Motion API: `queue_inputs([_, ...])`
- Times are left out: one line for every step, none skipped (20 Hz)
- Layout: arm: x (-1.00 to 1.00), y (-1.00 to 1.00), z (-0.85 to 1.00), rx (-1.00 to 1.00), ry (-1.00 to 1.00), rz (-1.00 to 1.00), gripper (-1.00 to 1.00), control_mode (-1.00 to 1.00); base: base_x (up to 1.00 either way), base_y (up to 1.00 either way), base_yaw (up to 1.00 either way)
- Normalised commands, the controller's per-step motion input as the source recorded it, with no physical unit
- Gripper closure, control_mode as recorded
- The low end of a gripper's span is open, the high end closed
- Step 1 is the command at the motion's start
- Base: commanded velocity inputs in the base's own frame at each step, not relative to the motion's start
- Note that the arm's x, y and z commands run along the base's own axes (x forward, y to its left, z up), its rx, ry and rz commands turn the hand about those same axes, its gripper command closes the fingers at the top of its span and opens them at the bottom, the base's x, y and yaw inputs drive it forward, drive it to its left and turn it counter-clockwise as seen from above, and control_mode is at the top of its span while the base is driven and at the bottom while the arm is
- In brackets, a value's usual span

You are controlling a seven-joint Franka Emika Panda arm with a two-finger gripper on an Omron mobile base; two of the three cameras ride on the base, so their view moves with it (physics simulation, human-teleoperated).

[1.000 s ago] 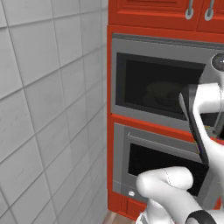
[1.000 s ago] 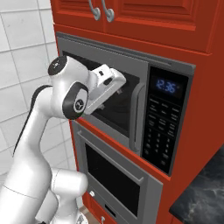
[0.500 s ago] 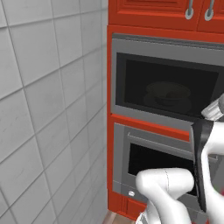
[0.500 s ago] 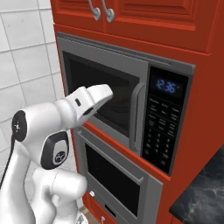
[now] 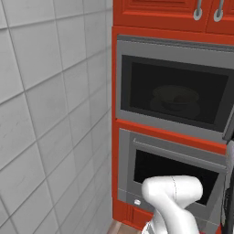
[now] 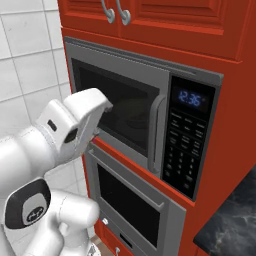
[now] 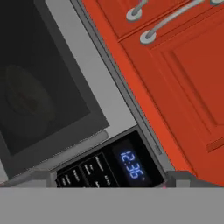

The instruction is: Place the bowl containing the shrimp and onion in the microwave. Close the microwave door and press the start button to microwave the meal.

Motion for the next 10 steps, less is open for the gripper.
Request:
queue_inputs([-1.0, -0.31, 0.0, -0.24, 0.21, 0.1, -1.0, -1.0, 0.0, 0.0, 0.0])
queue_inputs([-0.96, -0.51, 0.0, -0.23, 0.25, 0.13, -1.0, -1.0, 0.0, 0.0, 0.0])
queue_inputs([-0.74, -0.51, -0.11, -0.25, 0.3, 0.19, -1.0, -1.0, 0.0, 0.0, 0.0])
queue_inputs([-0.49, -0.45, -0.26, -0.27, 0.39, 0.24, -1.0, -1.0, 0.0, 0.0, 0.0])
queue_inputs([-0.24, -0.21, -0.39, -0.29, 0.44, 0.29, -1.0, -1.0, 0.0, 0.0, 0.0])
queue_inputs([-0.13, -0.09, -0.36, -0.25, 0.39, 0.29, -1.0, -1.0, 0.0, 0.0, 0.0])
queue_inputs([-0.13, -0.01, -0.32, -0.21, 0.33, 0.29, -1.0, -1.0, 0.0, 0.0, 0.0])
queue_inputs([-0.16, 0.0, -0.36, -0.21, 0.31, 0.29, -1.0, -1.0, 0.0, 0.0, 0.0])
queue_inputs([-0.2, 0.0, -0.42, -0.21, 0.26, 0.28, -1.0, -1.0, 0.0, 0.0, 0.0])
queue_inputs([-0.22, 0.0, -0.53, -0.21, 0.19, 0.27, -1.0, -1.0, 0.0, 0.0, 0.0])
